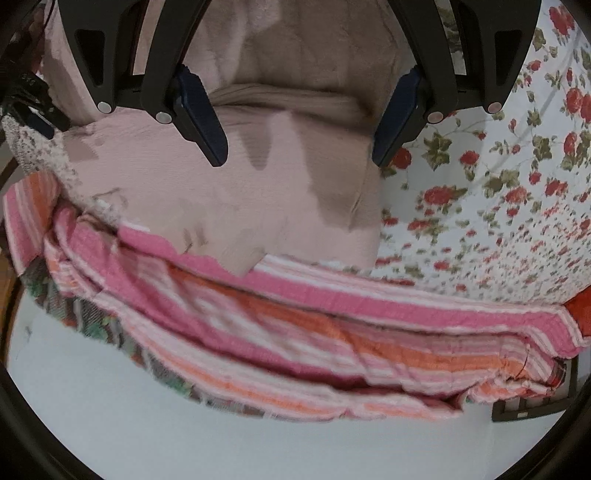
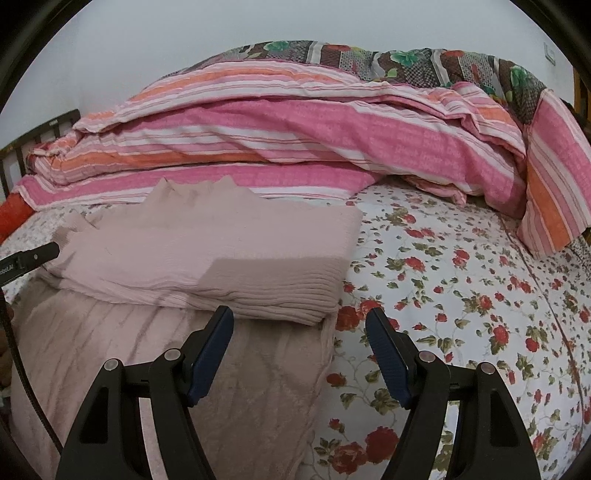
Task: Fold small clothes
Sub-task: 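Move both grippers down to the hem end of the pink sweater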
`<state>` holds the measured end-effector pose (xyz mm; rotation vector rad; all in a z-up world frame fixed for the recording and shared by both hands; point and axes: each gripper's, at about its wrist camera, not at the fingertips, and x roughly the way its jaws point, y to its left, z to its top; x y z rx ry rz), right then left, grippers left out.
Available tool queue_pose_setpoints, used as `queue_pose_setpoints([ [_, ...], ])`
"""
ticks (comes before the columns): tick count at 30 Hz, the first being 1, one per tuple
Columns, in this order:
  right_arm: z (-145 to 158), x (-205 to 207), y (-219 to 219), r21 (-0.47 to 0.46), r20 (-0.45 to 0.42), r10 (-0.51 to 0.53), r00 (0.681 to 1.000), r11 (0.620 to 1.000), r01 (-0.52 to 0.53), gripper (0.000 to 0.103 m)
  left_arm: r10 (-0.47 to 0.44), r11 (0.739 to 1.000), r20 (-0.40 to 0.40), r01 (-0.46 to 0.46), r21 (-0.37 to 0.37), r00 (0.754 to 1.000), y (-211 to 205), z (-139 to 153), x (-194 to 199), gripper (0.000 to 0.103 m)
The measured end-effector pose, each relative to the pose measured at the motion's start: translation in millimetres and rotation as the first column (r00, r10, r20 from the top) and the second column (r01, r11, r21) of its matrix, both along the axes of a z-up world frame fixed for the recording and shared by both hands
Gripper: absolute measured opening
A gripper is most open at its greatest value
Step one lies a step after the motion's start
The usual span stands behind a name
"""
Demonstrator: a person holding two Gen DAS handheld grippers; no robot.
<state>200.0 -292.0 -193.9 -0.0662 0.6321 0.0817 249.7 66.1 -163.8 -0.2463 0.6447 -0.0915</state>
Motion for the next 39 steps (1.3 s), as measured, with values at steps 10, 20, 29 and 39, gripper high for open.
queue_pose_setpoints([
  [10,5,-4,-7,0.057,0.023,0.0,1.0,0.998,-0.001,0.073,-0.027,0.999,0.062,0.024,0.034,0.998,-8,8,-8,0.079],
  [20,-8,9,2,-0.034,-0.056,-0.049,0.997,0.998,0.047,0.073,-0.041,0.989,-0.103,0.055,0.139,0.994,-26,-10,12,0.081],
  [29,-13,13,-4,-0.035,-0.1,-0.093,0.991,0.995,0.089,0.075,-0.028,0.99,-0.109,0.042,0.135,0.994,-23,-9,11,0.082],
  [39,-9,-3,-15,0.026,-0.144,-0.138,0.98,0.989,0.143,0.072,0.001,0.999,-0.169,0.005,0.037,0.986,6,-13,15,0.081],
])
